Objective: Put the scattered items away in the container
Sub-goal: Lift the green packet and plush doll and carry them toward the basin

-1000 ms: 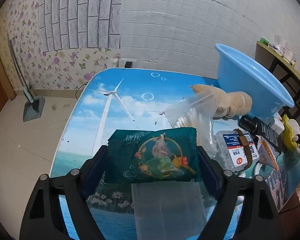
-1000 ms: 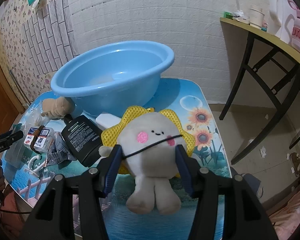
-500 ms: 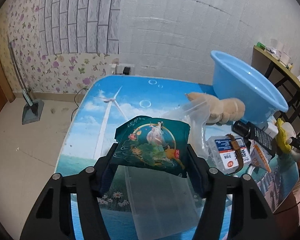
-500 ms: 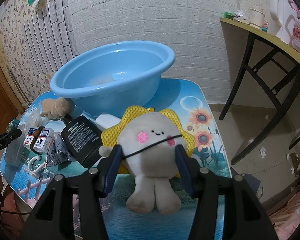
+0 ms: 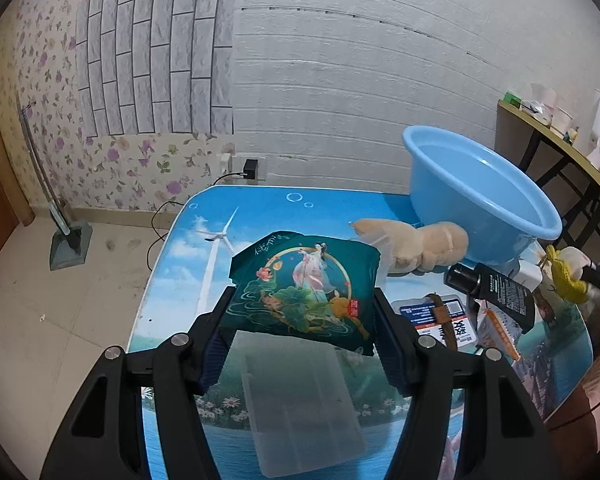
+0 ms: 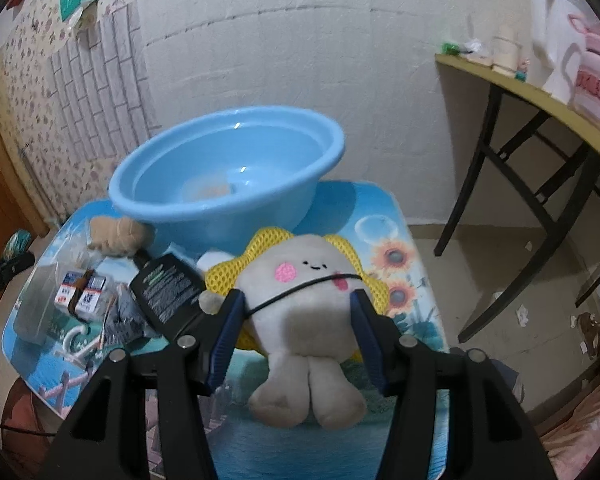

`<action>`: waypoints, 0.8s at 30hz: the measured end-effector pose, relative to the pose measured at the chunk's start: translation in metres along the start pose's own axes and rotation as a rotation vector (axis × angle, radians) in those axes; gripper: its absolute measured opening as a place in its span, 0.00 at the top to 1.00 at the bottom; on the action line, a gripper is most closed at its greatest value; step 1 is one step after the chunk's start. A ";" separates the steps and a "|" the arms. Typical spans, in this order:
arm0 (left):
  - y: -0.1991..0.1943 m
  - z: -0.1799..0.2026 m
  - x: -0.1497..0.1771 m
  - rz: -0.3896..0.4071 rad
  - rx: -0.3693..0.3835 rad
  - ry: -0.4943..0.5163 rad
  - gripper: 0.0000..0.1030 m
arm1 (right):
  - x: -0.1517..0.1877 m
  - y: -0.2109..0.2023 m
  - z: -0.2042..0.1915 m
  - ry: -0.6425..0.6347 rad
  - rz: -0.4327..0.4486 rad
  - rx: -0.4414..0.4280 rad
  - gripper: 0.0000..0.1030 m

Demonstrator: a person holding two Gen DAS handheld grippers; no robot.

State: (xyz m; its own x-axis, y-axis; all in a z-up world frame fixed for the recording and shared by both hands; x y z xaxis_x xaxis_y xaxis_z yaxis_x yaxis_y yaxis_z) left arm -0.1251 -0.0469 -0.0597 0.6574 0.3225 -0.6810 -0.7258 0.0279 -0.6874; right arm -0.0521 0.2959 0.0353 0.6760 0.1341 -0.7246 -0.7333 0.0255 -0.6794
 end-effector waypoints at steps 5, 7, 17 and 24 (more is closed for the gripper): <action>-0.001 0.010 0.000 0.002 0.011 0.020 0.39 | -0.010 -0.014 0.015 0.042 0.052 0.029 0.69; 0.001 0.013 0.001 -0.007 0.013 0.023 0.39 | -0.010 -0.010 0.015 0.036 0.035 0.000 0.69; 0.002 0.012 0.006 -0.022 0.012 0.019 0.39 | 0.004 0.010 -0.003 -0.049 -0.032 -0.021 0.39; 0.002 0.012 0.008 -0.023 0.018 0.027 0.39 | 0.002 0.003 -0.003 -0.054 -0.001 -0.039 0.39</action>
State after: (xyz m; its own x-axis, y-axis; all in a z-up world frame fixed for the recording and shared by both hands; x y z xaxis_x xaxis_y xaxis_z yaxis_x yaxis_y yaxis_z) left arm -0.1244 -0.0326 -0.0632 0.6787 0.2961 -0.6721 -0.7140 0.0520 -0.6982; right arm -0.0526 0.2928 0.0316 0.6714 0.1870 -0.7171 -0.7283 -0.0127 -0.6851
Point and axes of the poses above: each gripper's, at about its wrist camera, not at the fingertips, and y roughly the way its jaws point, z to its right, x to its underside, the point moved 5 cm from there along y, roughly the way its jaws point, and after that the axes turned 13 degrees about -y, right-handed, at the moved point
